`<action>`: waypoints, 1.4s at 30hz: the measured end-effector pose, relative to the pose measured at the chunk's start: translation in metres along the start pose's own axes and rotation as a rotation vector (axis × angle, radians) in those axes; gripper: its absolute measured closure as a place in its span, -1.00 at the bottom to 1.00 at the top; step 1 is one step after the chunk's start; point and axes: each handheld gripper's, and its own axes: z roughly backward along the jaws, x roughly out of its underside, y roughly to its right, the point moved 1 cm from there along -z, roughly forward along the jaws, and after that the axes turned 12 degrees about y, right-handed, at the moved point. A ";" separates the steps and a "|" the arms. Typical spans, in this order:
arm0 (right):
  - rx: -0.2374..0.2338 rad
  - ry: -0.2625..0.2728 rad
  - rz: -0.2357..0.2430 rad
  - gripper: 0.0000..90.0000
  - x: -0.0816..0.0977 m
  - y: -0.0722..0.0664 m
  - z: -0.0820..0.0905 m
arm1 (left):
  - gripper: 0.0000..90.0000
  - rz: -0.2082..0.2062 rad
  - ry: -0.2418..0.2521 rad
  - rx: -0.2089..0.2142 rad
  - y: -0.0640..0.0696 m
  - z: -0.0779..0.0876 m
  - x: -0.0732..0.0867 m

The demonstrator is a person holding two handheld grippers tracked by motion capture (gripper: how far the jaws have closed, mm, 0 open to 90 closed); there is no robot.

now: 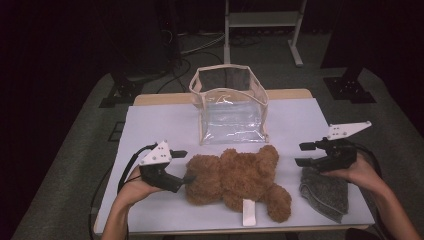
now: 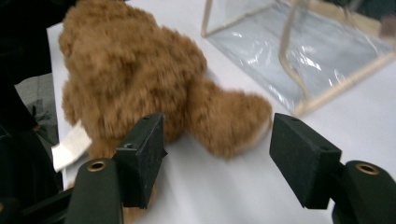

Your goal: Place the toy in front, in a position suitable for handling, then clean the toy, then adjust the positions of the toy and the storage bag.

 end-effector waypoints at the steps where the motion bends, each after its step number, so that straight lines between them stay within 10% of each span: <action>1: -0.008 -0.001 0.013 -0.25 -0.006 0.000 -0.004 | -0.60 0.001 0.002 -0.004 -0.001 0.001 0.000; 20: -0.122 -0.039 0.130 -0.34 -0.092 -0.003 -0.076 | -0.76 0.021 0.017 -0.053 -0.006 0.017 0.002; 42: -0.188 -0.073 0.210 -0.35 -0.138 -0.019 -0.117 | -0.78 0.017 0.023 -0.065 -0.009 0.024 0.001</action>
